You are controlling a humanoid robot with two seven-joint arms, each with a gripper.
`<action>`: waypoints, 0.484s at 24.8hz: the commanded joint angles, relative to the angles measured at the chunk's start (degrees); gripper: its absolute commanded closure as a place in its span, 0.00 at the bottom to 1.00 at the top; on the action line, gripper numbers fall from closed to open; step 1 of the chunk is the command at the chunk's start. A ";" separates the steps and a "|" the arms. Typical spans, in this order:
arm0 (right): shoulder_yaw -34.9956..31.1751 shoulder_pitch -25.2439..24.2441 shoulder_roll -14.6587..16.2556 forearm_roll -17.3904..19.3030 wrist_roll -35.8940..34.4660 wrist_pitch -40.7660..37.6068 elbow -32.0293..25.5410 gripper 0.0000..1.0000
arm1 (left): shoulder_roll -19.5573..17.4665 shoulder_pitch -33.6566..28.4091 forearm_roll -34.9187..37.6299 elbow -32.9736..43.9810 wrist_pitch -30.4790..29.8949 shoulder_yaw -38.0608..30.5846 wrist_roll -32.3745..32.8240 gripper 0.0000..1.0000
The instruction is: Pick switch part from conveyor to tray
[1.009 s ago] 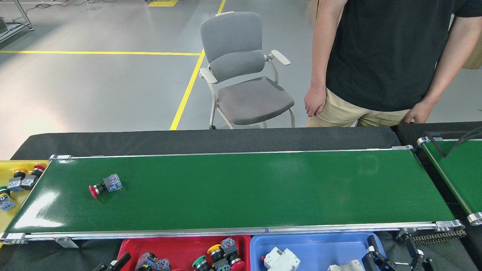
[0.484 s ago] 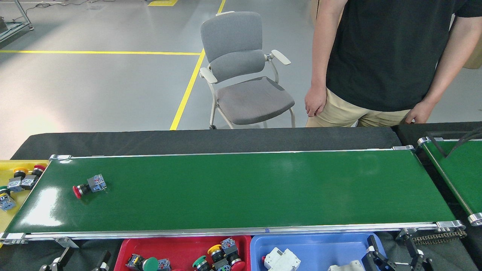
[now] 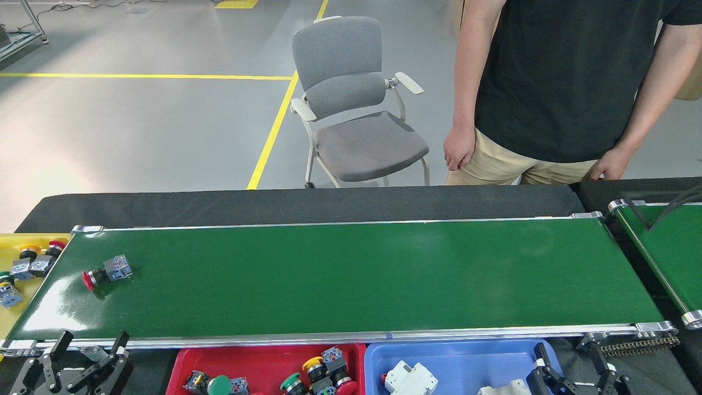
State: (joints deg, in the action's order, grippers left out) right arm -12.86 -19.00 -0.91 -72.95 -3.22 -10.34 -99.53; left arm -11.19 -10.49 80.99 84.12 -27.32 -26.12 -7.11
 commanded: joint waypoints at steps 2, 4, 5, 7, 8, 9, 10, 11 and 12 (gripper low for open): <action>-0.23 0.19 0.12 0.09 -0.47 -0.20 -0.84 0.01 | -0.85 0.11 -0.04 -0.71 -0.72 -0.07 -1.07 0.00; -0.23 0.19 0.12 0.09 -0.47 -0.20 -0.93 0.01 | -0.85 -0.32 -0.13 -1.06 -0.90 0.02 -1.07 0.00; -0.23 0.19 0.12 0.09 -0.47 -0.20 -1.02 0.01 | -0.94 -0.50 -0.13 -0.98 -1.16 0.11 -1.07 0.00; -0.15 0.19 0.21 0.09 -0.47 -0.47 -1.19 0.01 | -0.85 -0.68 -0.31 -0.98 -2.57 0.02 -1.07 0.00; -0.15 0.19 0.04 0.09 -0.47 -0.47 -1.37 0.01 | -0.85 -0.68 -0.31 -0.89 -3.18 -0.25 -1.07 0.00; -0.15 0.28 -0.14 0.09 -0.47 -0.38 -1.63 0.01 | -0.76 -0.68 -0.31 -0.89 -3.71 -0.42 -1.07 0.00; -0.06 0.37 -0.23 0.09 -0.47 -0.47 -1.81 0.01 | -0.76 -0.85 -0.40 -0.89 -3.80 -0.42 -1.07 0.00; -0.06 0.46 -0.32 0.09 -0.47 -0.64 -1.81 0.01 | -0.76 -1.20 -0.40 -0.80 -3.80 -0.51 -1.07 0.00; 0.12 0.55 -0.05 0.09 -0.38 -0.91 -1.81 0.01 | -0.68 -1.47 -0.40 -0.80 -3.71 -0.51 -1.07 0.00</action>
State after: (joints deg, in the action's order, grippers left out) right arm -12.78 -18.97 -0.98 -72.95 -3.22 -10.66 -100.41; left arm -11.25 -11.90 80.92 82.71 -30.63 -26.20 -7.67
